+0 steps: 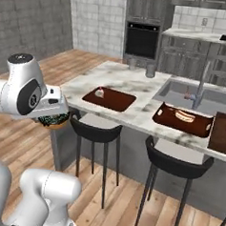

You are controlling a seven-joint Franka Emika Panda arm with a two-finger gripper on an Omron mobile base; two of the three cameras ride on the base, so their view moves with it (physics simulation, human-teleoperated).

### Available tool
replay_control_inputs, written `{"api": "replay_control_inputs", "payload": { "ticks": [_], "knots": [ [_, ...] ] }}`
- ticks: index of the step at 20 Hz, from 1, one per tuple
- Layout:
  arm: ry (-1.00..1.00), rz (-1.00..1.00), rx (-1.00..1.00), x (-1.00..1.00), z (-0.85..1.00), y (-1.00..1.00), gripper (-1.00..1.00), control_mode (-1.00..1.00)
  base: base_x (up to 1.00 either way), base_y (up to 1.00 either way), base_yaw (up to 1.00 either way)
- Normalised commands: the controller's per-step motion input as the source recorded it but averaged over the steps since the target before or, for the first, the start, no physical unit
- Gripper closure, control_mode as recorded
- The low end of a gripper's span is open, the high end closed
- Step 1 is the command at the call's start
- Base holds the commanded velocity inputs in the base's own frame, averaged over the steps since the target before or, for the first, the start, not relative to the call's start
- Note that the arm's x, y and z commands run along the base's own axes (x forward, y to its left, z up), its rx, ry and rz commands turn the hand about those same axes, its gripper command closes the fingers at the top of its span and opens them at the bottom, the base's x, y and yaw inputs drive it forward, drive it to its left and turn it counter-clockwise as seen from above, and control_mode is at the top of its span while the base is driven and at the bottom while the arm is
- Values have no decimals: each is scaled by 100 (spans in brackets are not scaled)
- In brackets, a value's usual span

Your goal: Take the cake and donut from the fridge and place them on the empty tray on the dining counter.

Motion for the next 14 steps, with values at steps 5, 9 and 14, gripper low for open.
{"api": "replay_control_inputs", "payload": {
  "ticks": [5,9,14],
  "knots": [
    [0,0,0,0,0,0,100,100,70,11,-59],
    [0,0,0,0,0,0,100,100,75,57,-52],
    [0,0,0,0,0,0,100,100,49,100,-31]
  ]
}}
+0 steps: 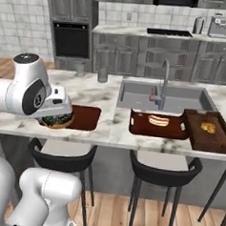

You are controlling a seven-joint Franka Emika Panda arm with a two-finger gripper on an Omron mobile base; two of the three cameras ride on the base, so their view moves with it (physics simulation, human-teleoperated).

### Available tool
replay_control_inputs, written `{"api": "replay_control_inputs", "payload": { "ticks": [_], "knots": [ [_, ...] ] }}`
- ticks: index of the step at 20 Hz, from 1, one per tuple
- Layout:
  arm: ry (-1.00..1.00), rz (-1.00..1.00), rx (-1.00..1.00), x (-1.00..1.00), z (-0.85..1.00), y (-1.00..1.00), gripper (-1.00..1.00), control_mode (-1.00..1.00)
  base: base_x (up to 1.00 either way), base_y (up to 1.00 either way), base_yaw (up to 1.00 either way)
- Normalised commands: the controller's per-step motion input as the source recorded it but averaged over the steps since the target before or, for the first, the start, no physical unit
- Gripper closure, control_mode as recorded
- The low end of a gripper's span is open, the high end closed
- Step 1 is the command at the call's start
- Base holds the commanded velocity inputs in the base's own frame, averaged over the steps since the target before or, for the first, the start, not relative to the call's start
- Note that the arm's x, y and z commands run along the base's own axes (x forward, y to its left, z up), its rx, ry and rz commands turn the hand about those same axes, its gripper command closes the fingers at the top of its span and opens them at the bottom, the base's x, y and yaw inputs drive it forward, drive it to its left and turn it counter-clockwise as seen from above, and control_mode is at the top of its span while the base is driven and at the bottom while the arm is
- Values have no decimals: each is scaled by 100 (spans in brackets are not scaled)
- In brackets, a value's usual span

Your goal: Take the cake and donut from the fridge and place them on the empty tray on the dining counter.

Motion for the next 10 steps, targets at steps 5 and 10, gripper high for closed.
{"api": "replay_control_inputs", "payload": {
  "ticks": [5,10],
  "knots": [
    [0,0,0,0,0,0,100,100,85,54,-21],
    [20,-9,0,80,-15,2,100,-100,20,3,-3]
  ]
}}
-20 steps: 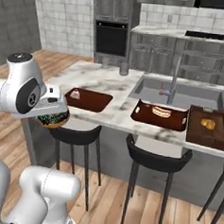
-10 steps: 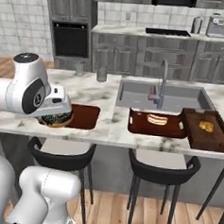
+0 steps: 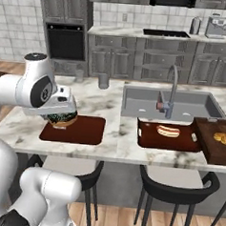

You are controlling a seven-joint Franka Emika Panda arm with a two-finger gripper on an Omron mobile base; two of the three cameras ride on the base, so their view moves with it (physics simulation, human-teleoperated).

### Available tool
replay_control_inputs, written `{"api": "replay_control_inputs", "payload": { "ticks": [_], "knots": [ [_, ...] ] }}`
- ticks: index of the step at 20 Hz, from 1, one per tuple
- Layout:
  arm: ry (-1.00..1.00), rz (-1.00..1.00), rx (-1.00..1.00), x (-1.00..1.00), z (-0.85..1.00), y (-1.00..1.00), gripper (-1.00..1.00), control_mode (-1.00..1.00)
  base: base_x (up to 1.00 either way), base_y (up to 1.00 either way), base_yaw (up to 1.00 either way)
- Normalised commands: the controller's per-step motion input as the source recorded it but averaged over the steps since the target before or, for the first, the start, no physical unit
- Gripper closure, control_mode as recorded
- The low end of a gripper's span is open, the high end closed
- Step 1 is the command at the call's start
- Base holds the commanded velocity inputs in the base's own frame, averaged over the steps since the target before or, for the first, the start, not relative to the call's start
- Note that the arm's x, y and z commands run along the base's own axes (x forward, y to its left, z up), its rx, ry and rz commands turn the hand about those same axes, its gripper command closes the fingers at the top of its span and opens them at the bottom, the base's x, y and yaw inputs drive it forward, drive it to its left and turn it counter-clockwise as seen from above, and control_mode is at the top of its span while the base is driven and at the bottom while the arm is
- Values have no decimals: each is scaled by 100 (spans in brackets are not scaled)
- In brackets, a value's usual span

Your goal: Take the cake and donut from the fridge and place them on the empty tray on the dining counter.

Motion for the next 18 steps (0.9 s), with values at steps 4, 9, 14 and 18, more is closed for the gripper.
{"api": "replay_control_inputs", "payload": {
  "ticks": [4,9,14,18],
  "knots": [
    [26,-5,0,100,-57,-7,100,-100,0,0,0],
    [15,-1,1,82,-84,-5,100,-100,0,0,0],
    [5,0,0,69,-72,0,100,-100,0,0,0],
    [0,0,0,51,-55,8,100,-100,0,0,0]
  ]
}}
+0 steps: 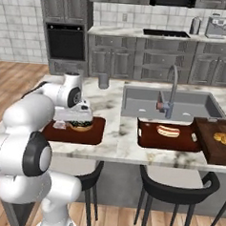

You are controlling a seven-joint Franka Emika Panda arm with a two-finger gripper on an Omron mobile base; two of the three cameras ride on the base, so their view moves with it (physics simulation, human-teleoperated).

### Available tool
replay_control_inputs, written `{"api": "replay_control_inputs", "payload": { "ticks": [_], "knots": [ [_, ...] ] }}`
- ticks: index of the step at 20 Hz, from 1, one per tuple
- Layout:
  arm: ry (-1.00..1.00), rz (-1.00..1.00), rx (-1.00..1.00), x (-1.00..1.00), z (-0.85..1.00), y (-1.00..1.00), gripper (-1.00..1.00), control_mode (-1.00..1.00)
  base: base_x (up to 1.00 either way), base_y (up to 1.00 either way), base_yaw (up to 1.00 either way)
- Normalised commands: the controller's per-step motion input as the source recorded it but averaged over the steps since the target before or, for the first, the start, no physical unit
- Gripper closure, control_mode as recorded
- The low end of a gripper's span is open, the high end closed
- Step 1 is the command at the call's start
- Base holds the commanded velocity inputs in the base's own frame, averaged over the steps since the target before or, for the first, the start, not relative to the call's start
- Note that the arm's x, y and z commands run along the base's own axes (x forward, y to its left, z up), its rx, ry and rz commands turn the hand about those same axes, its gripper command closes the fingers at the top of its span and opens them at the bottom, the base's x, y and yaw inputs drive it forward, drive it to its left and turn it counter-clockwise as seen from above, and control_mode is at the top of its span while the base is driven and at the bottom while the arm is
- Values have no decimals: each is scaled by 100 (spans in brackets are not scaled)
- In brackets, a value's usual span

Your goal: Take the cake and donut from the fridge and place them on the empty tray on the dining counter.

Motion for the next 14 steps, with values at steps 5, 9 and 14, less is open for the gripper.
{"api": "replay_control_inputs", "payload": {
  "ticks": [5,9,14],
  "knots": [
    [-3,0,0,48,-49,16,100,-100,0,0,0],
    [-12,0,0,64,-35,4,100,-100,0,0,0],
    [-11,0,0,38,-36,0,100,-100,0,0,0]
  ]
}}
